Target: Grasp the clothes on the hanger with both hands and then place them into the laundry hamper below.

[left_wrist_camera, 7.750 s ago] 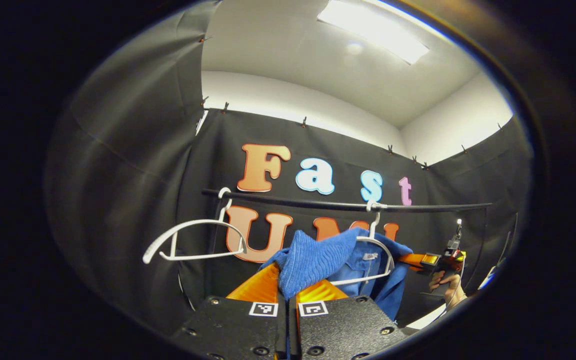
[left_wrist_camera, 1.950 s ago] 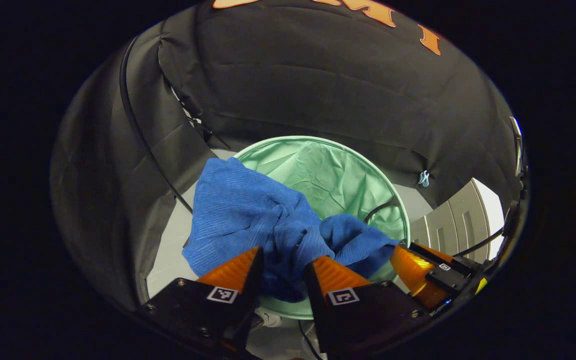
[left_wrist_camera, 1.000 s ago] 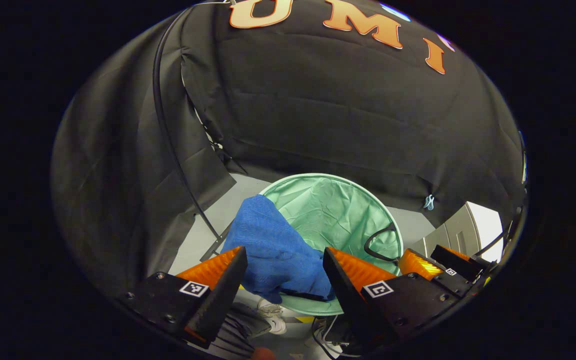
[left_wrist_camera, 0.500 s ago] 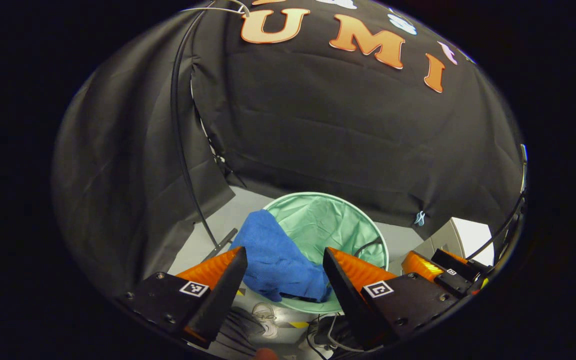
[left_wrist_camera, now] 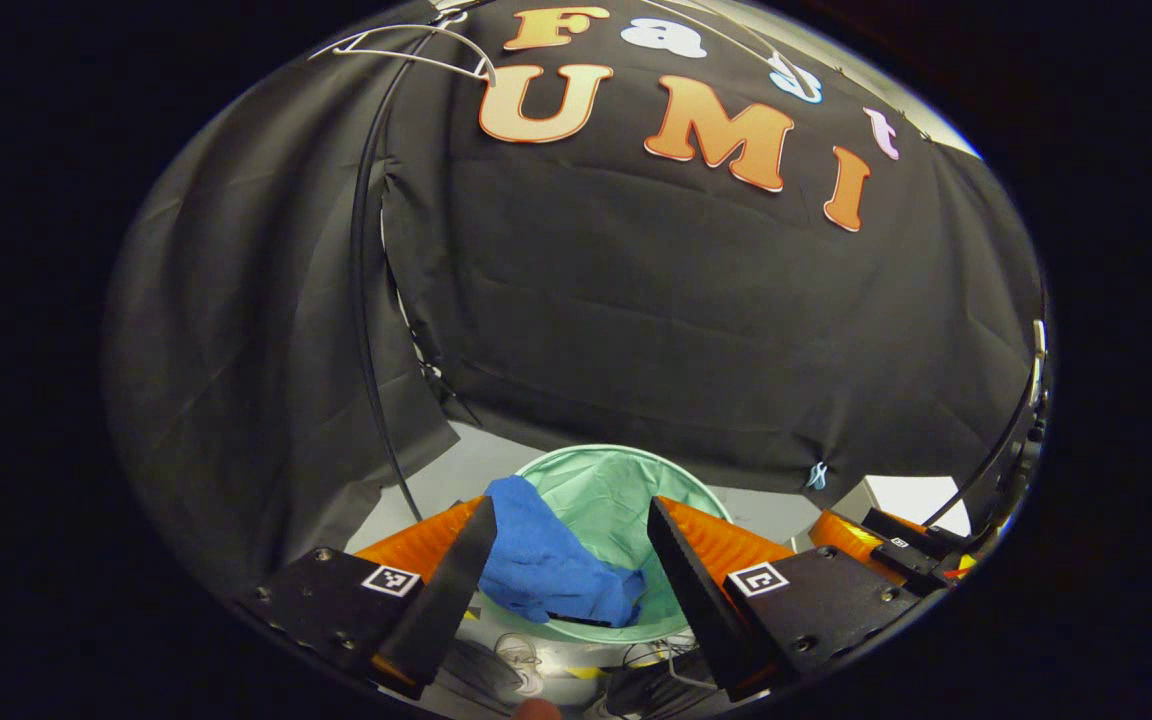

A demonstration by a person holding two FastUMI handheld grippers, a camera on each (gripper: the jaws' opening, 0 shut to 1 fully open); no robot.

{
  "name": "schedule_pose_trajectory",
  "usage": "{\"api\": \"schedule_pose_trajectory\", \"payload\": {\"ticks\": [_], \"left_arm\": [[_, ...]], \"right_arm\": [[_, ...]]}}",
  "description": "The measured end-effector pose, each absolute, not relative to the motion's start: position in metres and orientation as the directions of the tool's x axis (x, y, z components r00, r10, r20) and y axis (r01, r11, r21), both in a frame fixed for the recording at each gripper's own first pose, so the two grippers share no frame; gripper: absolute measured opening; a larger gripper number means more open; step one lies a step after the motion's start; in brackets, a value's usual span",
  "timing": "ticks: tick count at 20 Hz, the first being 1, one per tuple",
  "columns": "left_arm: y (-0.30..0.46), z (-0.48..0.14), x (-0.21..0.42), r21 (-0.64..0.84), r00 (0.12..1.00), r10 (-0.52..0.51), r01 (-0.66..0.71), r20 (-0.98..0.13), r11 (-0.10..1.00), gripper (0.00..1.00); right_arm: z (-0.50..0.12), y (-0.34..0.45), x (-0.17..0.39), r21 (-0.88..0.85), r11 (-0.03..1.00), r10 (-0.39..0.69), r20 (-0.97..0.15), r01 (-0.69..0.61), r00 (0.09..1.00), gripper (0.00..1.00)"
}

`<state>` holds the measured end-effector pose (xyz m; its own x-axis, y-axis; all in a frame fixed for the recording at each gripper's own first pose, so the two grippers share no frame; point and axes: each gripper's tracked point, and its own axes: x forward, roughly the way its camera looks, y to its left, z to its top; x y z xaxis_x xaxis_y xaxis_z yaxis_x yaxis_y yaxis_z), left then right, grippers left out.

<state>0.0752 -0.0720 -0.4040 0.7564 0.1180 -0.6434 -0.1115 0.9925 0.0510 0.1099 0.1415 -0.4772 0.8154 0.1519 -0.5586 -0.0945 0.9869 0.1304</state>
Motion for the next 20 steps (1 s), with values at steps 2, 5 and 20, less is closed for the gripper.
{"api": "schedule_pose_trajectory", "payload": {"ticks": [2, 5, 20], "left_arm": [[-0.07, -0.387, 0.079, 0.063, 0.777, 0.122, -0.106, -0.618, 0.992, 0.97], [-0.071, -0.374, 0.084, 0.052, 0.791, 0.118, -0.108, -0.601, 0.993, 0.96], [-0.086, -0.148, 0.132, 0.086, 0.974, 0.095, -0.078, -0.206, 0.993, 0.94]], "right_arm": [[-0.465, 0.133, 0.117, 0.122, 0.989, 0.14, -0.535, -0.087, 0.833, 0.99], [-0.445, 0.123, 0.128, 0.105, 0.99, 0.133, -0.509, -0.092, 0.85, 0.98], [-0.238, 0.1, 0.152, 0.087, 0.983, 0.174, -0.209, -0.159, 0.962, 0.98]]}}
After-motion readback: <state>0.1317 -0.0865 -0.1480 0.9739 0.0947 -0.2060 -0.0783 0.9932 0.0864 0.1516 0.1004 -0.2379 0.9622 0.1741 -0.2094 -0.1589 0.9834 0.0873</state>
